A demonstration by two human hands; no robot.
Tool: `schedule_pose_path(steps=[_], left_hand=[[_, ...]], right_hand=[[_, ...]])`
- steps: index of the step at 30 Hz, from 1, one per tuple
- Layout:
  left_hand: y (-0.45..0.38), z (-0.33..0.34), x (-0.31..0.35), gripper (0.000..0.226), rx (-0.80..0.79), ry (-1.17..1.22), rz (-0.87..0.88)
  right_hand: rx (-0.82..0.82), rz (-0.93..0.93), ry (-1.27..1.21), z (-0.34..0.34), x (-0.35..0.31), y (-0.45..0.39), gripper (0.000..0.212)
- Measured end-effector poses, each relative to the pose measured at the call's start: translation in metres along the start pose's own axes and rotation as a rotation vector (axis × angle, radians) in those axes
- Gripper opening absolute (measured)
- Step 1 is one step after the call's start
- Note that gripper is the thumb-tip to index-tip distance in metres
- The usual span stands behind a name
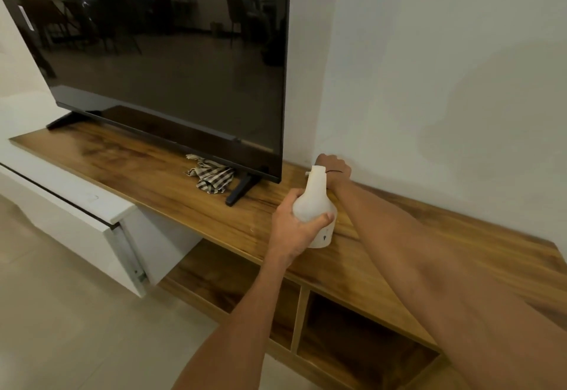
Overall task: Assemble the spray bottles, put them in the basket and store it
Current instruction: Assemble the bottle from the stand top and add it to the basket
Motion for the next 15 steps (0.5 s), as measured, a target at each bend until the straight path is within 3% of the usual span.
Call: schedule_pose_path(steps=[5, 9, 12, 15], left_hand=[[0.002, 0.001, 0.005, 0.079, -0.021, -0.024, 0.001], [0.006, 0.018, 0.009, 0.085, -0.107, -0.048, -0.012], [0.015, 0.056, 0.014, 0.087, -0.156, -0.060, -0.011], [0.029, 0.113, 0.019, 0.089, -0.242, -0.020, -0.014]], right_hand=[[0.026, 0.059, -0.228, -0.017, 0.021, 0.001, 0.018], [0.182, 0.129, -0.619, -0.056, 0.068, 0.016, 0.037], [0.398, 0.077, -0.790, -0.104, 0.106, 0.044, 0.048], [0.621, 0.021, -0.711, -0.164, 0.145, 0.077, 0.053]])
Point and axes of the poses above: each hand's wrist, its own y-axis away from the middle knuckle, its own z-axis out of the palm, x = y × z, the point moved 8 cm from there along -y, towards the middle knuckle, and after that the axes turned 7 degrees about y, right-handed, at the moved point
